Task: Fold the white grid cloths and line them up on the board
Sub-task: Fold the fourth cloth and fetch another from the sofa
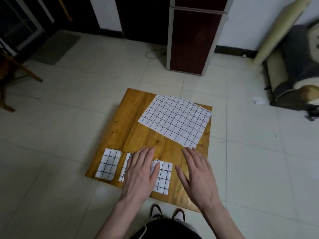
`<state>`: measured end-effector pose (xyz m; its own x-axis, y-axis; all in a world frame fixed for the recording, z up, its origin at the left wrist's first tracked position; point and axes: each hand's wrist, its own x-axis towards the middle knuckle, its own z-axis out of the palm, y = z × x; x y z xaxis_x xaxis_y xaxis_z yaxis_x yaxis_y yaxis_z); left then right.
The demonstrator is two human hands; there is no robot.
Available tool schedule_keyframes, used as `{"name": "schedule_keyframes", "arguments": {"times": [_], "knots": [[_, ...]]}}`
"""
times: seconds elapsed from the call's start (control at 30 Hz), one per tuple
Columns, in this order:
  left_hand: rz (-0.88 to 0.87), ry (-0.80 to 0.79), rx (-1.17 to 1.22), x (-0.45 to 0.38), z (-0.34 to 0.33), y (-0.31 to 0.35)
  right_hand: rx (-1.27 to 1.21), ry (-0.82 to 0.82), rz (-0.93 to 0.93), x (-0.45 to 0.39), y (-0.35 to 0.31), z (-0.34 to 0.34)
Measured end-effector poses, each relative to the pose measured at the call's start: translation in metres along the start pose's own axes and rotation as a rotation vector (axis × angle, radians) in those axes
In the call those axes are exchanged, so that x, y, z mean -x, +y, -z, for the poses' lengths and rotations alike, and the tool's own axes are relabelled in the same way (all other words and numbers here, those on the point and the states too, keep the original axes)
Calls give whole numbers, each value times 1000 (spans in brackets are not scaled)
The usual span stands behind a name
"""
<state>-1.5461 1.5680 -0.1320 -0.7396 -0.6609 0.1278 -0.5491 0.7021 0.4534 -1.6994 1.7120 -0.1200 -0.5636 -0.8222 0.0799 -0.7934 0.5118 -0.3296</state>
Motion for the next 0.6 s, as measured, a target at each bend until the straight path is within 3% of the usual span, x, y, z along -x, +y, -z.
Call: {"name": "schedule_keyframes", "arguments": {"times": [0.33,0.6], "knots": [[-109,63,-41,-32,20,58,115,189,-161,19,45,70],[-168,91,-102,-38,-5,154,145,248,-135,30,121,118]]}}
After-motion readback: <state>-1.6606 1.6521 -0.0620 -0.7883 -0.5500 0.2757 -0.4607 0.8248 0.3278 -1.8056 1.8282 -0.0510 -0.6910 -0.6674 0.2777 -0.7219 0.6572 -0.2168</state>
